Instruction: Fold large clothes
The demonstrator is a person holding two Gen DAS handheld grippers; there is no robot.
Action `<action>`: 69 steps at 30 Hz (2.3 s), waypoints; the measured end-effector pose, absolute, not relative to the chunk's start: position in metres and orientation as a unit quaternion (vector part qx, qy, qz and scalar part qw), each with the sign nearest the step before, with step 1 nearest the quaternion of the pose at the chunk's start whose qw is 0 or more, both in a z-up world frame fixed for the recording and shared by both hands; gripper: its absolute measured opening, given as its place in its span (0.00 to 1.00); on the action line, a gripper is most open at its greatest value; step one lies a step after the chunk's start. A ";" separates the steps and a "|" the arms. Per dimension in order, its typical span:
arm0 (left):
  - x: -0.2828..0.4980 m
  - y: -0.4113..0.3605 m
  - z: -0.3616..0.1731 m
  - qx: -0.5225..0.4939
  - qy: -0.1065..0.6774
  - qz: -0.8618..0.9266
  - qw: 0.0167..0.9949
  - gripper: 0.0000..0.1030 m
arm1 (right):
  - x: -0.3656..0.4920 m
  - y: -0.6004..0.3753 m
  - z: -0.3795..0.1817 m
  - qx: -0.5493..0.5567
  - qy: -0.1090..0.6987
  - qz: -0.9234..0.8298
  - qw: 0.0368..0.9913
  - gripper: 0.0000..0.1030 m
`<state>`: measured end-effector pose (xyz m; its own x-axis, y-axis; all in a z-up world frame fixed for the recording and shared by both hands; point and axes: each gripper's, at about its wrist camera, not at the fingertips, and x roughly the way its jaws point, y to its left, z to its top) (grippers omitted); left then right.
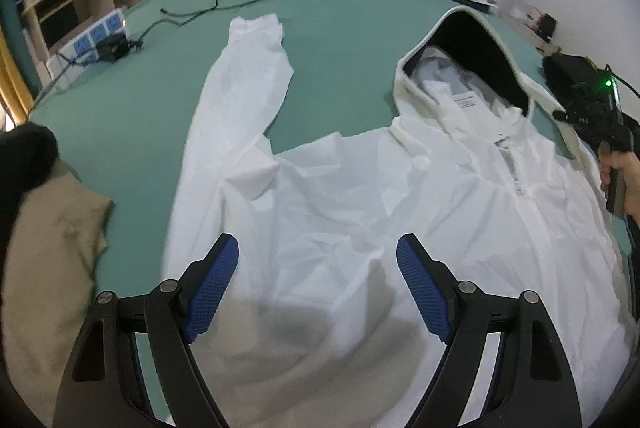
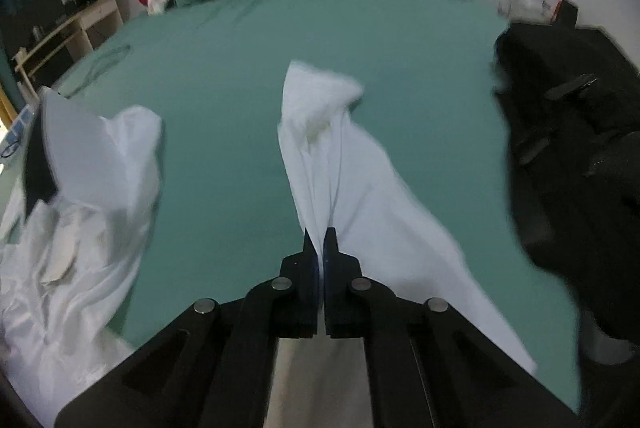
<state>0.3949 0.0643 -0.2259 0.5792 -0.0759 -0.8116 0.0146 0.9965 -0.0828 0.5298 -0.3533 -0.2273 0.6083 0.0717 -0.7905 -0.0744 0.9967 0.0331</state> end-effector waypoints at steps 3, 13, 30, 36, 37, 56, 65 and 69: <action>0.382 0.072 -0.210 -0.011 0.439 -0.018 0.898 0.82 | 0.510 -0.352 -0.185 0.005 0.410 0.053 0.910 0.02; 0.364 0.115 -0.188 -0.060 0.394 -0.019 0.917 0.82 | 0.420 -0.228 -0.079 0.007 0.328 0.137 0.935 0.02; 0.377 0.140 -0.201 -0.120 0.434 -0.041 0.892 0.82 | 0.370 -0.027 -0.230 -0.132 0.497 0.326 0.793 0.19; 0.411 0.097 -0.213 -0.116 0.426 -0.101 0.892 0.82 | 0.349 -0.095 -0.210 -0.096 0.477 0.319 0.814 0.53; 0.417 0.086 -0.215 -0.104 0.421 -0.110 0.894 0.82 | 0.351 -0.117 -0.203 -0.089 0.469 0.302 0.825 0.53; 0.433 0.024 -0.197 -0.016 0.414 0.003 0.910 0.03 | 0.405 -0.317 -0.251 -0.004 0.478 0.159 0.864 0.04; 0.422 0.056 -0.246 -0.068 0.504 0.048 0.860 0.04 | 0.417 -0.362 -0.254 0.032 0.465 0.098 0.879 0.02; 0.410 0.068 -0.257 -0.086 0.512 0.039 0.854 0.24 | 0.414 -0.358 -0.260 0.030 0.464 0.081 0.882 0.03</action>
<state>0.4105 0.0680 -0.2573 0.4727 -0.0221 -0.8810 -0.1543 0.9822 -0.1074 0.4135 -0.3579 -0.2597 0.5560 0.1696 -0.8137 -0.1144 0.9853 0.1272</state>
